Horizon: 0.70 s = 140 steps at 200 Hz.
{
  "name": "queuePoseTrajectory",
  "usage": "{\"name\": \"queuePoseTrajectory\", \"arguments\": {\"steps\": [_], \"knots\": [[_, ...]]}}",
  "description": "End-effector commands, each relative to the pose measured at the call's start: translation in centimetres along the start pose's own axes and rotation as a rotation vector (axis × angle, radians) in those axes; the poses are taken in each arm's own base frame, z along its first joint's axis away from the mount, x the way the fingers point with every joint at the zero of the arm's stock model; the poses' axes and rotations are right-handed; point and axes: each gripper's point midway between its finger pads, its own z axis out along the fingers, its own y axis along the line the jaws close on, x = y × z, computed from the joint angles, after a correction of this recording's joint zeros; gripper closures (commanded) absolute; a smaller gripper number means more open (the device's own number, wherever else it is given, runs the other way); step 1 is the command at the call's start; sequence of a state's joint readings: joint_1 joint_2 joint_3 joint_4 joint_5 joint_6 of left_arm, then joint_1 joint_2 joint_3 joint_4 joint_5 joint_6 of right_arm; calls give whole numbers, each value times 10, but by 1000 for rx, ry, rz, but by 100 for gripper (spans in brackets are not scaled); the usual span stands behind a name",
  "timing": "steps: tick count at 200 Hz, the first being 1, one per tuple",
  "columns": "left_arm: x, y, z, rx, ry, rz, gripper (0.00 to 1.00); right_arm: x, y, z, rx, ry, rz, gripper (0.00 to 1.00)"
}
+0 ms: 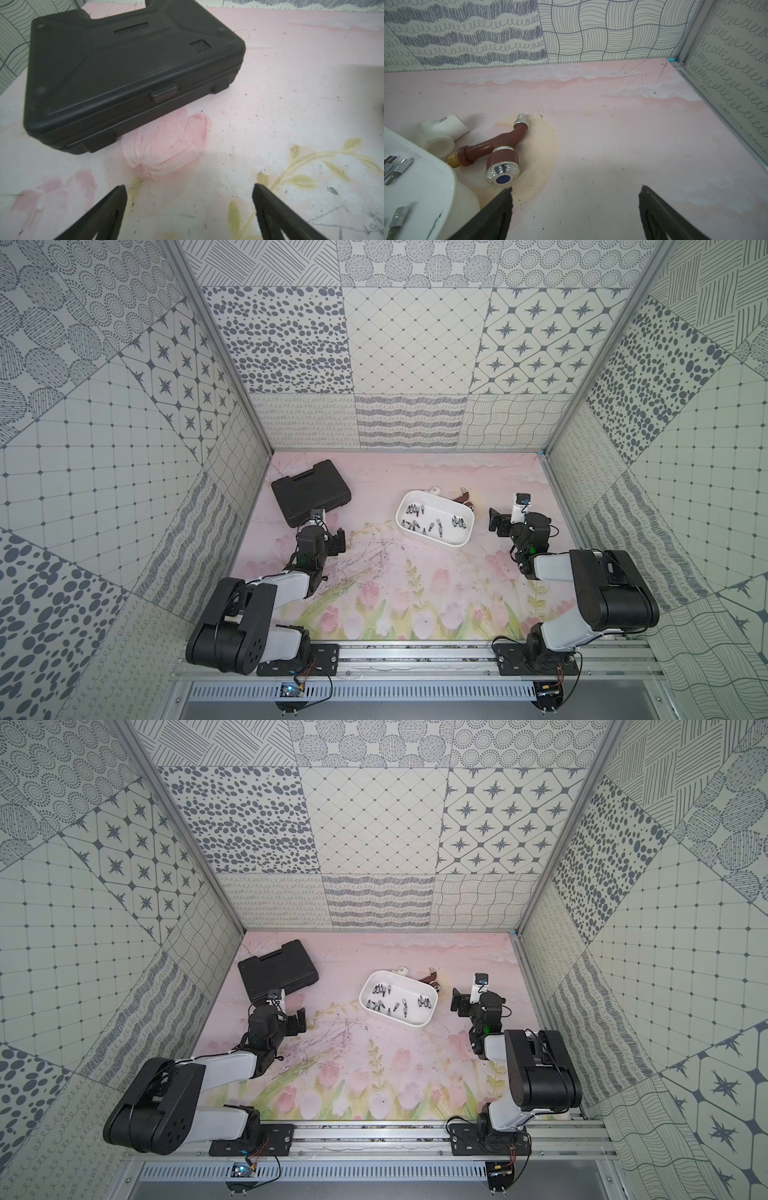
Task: Put the bit on the desktop into the storage box
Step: Reset both arms
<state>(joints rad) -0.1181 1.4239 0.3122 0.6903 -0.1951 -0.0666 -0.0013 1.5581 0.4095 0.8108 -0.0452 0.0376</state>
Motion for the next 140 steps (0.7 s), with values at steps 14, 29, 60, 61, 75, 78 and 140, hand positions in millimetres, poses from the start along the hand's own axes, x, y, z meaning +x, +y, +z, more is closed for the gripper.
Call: {"name": "queuePoseTrajectory", "arguments": {"steps": [14, 29, 60, 61, 75, 78, 140], "knots": [[-34, -18, 11, 88, -183, 59, 1, -8, 3, -1, -15, -30, 3, 3], [-37, -13, 19, 76, -170, 44, 1, -8, 3, -1, -15, -31, 3, 3], [-34, 0, 28, 107, -81, -52, 1, -8, 3, -1, -14, -30, 5, 4], [-33, 0, 28, 107, -79, -53, 1, -8, 3, -1, -14, -30, 4, 3], [-35, 0, 28, 108, -93, -48, 1, -8, 3, -1, -14, -31, 3, 3], [-34, 0, 28, 108, -85, -50, 1, -9, 3, -1, -13, -32, 3, 3], [-34, 0, 28, 108, -87, -50, 1, -8, 7, 0, -13, -24, -17, 3]]}}
